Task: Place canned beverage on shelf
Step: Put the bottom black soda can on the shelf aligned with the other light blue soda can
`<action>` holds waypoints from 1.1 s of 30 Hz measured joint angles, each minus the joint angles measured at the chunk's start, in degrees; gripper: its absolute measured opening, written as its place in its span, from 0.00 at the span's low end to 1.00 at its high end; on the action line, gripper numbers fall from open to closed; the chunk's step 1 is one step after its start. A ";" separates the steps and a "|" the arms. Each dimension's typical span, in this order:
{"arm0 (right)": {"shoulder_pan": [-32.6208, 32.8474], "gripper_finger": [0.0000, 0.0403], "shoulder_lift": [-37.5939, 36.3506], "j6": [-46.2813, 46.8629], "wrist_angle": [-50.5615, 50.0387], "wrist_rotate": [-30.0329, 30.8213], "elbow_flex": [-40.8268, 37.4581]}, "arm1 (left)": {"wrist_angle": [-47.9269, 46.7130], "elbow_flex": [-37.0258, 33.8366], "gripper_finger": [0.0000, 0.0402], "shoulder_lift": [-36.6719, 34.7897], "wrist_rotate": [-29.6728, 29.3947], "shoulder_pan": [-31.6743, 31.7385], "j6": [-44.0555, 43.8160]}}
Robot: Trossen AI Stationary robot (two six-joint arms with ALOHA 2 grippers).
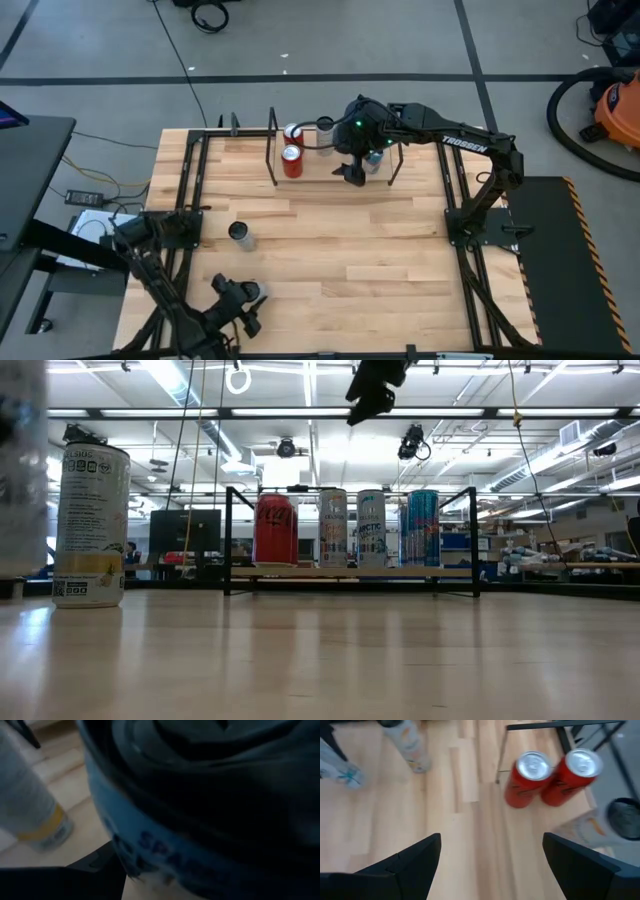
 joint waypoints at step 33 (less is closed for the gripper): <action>16.94 0.89 -0.02 -7.88 5.72 -4.07 0.66 | 18.87 2.72 0.66 -28.36 24.54 34.98 71.66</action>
